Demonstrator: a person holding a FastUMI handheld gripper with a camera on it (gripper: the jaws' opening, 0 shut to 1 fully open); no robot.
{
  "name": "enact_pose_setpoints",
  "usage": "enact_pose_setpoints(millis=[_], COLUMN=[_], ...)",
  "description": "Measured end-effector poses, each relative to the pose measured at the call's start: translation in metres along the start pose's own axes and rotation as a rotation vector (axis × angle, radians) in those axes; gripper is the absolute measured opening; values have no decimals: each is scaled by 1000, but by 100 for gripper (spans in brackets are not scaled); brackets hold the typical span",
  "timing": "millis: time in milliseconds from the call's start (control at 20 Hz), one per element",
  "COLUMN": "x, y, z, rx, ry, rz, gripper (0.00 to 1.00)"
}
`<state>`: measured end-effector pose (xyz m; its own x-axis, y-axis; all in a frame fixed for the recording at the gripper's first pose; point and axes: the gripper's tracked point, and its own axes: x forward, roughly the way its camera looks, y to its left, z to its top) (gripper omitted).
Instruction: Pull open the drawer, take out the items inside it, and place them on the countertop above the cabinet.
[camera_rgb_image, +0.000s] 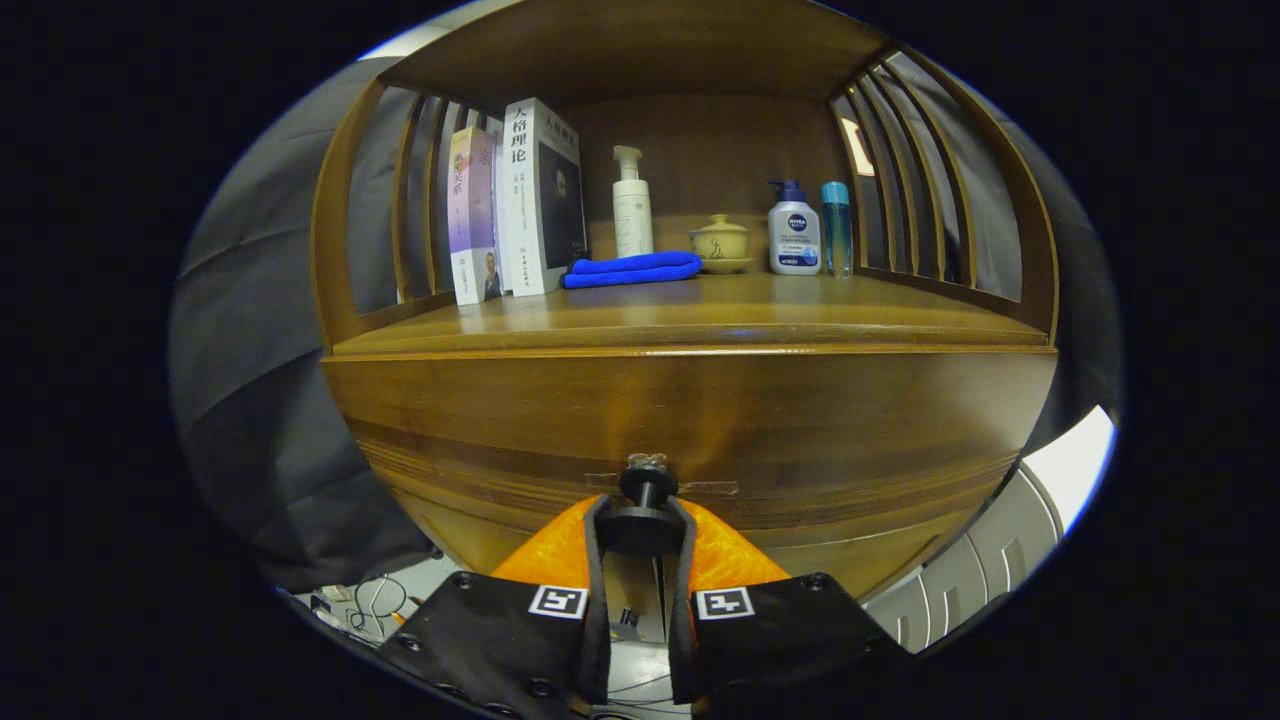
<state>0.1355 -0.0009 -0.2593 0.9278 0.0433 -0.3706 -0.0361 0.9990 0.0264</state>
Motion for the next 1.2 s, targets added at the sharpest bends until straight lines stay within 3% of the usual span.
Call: enact_pose_setpoints(millis=[350,650,1200], x=[-22,-59,-113], y=[1,5,14], z=[-7,-22,-43], rx=[18,-64,-56], ry=[17,30,-9], rz=[-13,33,68], gripper=[25,25,25])
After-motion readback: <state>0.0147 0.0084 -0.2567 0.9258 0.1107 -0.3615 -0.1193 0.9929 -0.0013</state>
